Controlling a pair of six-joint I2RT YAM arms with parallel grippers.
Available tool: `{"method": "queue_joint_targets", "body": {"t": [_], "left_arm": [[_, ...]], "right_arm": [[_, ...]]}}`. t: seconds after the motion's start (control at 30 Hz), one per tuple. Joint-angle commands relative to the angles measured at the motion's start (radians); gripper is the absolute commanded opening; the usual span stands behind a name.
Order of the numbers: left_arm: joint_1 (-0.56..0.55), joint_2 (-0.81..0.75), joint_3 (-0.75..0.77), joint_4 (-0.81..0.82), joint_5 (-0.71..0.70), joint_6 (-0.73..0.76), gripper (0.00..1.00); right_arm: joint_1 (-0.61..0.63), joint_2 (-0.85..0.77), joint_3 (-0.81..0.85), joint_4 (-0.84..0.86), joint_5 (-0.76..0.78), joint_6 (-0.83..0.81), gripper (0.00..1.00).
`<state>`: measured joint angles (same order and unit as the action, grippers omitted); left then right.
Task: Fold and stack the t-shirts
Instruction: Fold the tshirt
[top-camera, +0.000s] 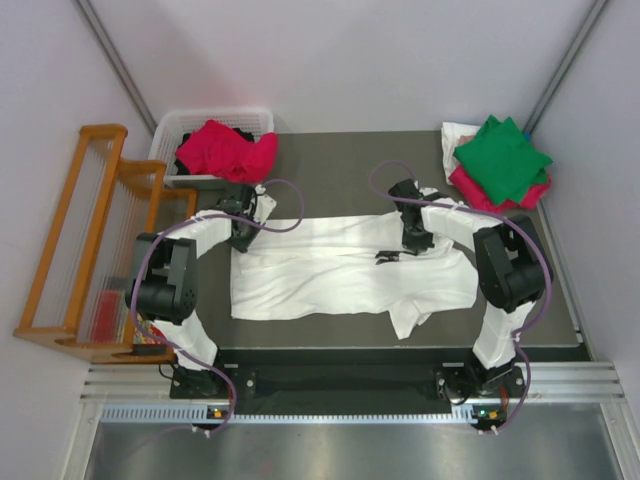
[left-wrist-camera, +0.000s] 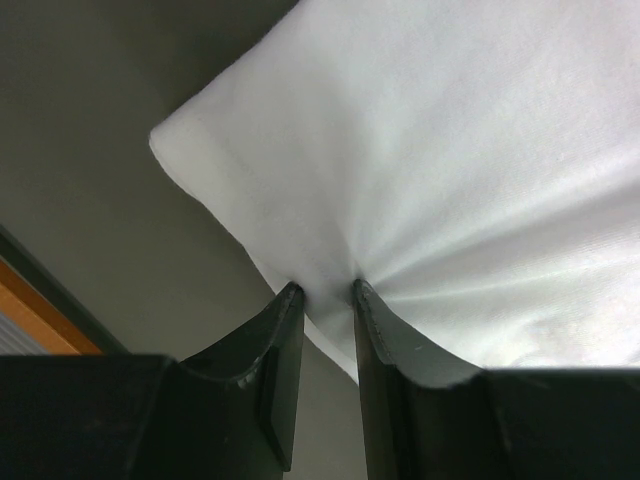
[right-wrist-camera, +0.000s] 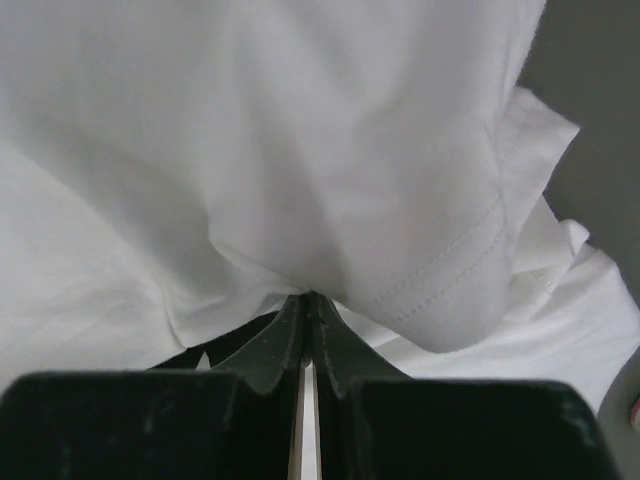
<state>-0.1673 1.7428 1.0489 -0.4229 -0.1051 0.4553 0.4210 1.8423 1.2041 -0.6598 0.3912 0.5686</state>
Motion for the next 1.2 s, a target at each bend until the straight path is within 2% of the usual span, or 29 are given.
{"method": "queue_joint_targets", "body": {"t": [0.0,0.3,0.6,0.9,1.17], "left_arm": [[0.009,-0.008,-0.041,-0.074,-0.018,0.005,0.32],[0.008,-0.008,-0.035,-0.08,-0.013,0.002,0.32],[0.009,-0.005,-0.03,-0.077,-0.007,-0.003,0.32],[0.009,-0.008,-0.01,-0.093,0.002,-0.006,0.32],[0.009,-0.014,-0.01,-0.096,-0.002,-0.006,0.32]], "right_arm": [[-0.016,-0.017,0.011,-0.001,0.028,-0.009,0.0],[-0.018,-0.104,0.106,-0.078,0.074,-0.042,0.0],[0.016,-0.244,0.094,-0.127,0.003,-0.05,0.0],[0.169,-0.23,0.022,-0.139,-0.04,-0.032,0.0],[0.249,-0.173,0.014,-0.135,-0.052,-0.006,0.0]]}}
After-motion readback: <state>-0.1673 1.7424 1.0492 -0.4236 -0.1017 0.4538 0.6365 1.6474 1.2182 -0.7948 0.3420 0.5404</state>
